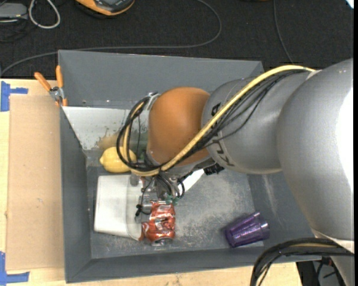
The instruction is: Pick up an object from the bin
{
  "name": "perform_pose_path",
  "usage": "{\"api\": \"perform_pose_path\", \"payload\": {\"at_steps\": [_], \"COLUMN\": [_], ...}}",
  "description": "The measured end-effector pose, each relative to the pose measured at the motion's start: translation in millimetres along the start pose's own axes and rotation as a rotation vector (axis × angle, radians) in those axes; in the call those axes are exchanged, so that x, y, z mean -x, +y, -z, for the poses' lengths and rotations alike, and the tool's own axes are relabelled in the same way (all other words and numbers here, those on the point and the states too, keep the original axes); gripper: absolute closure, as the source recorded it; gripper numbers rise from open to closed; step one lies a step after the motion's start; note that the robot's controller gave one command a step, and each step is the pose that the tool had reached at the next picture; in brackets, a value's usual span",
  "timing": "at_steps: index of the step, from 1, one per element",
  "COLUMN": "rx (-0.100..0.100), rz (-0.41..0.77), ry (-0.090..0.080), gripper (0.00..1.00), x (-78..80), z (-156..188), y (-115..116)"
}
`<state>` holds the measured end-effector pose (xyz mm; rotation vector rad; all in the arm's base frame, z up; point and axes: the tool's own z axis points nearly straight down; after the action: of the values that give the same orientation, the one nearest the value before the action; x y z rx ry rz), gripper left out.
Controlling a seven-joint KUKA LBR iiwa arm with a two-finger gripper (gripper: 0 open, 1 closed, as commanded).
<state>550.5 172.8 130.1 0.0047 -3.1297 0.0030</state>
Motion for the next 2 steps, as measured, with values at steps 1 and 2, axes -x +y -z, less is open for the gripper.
{"api": "perform_pose_path", "payload": {"at_steps": [1,2], "rx": [0.001,0.000], "rz": [-0.005,0.594], "ry": [-0.007,0.002], "gripper": [0.00,0.00], "x": [1.9,-25.8], "z": [4.4,-14.9], "y": [-1.1,-15.6]}}
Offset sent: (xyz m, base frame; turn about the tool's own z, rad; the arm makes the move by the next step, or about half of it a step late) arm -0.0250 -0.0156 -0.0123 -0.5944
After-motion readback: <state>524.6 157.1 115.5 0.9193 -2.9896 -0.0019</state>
